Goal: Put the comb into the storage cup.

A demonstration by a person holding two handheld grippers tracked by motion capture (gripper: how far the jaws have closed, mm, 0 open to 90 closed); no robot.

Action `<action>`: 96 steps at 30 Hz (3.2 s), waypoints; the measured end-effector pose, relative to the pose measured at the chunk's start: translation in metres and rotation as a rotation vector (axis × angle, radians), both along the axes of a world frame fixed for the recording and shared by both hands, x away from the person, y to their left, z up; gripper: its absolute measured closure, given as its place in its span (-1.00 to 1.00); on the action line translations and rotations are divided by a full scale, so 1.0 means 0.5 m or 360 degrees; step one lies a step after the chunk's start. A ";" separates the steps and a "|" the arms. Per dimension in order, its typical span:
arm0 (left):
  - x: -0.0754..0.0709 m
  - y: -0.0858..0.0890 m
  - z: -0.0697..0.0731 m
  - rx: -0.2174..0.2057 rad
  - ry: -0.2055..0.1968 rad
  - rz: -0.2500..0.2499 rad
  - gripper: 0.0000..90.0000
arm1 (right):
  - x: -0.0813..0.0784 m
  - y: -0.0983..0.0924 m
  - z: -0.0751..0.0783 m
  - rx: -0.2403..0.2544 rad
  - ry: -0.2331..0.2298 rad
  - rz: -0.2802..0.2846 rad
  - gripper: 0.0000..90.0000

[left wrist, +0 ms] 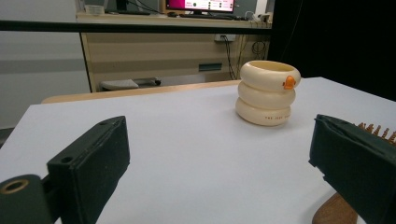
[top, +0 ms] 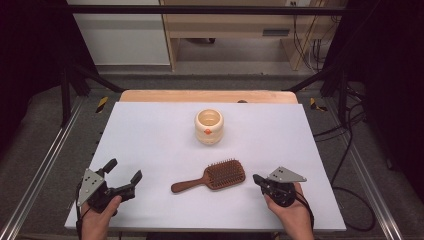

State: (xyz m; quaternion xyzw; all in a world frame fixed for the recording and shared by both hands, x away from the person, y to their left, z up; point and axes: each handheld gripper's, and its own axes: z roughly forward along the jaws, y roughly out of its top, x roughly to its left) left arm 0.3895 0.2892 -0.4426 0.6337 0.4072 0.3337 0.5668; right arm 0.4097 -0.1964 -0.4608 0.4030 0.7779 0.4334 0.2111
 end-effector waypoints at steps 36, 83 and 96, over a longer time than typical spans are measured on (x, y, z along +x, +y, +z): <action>0.002 -0.009 -0.009 0.0006 0.0054 -0.0043 -0.88 | 0.132 0.056 -0.036 -0.0082 0.0314 -0.0071 1.00; 0.002 -0.016 -0.008 0.0044 0.0053 -0.0075 -0.88 | 0.122 0.202 -0.040 -0.0106 0.0321 0.0128 1.00; 0.002 -0.019 -0.007 0.0057 0.0051 -0.0083 -0.88 | 0.117 0.252 -0.040 -0.0114 0.0315 0.0197 1.00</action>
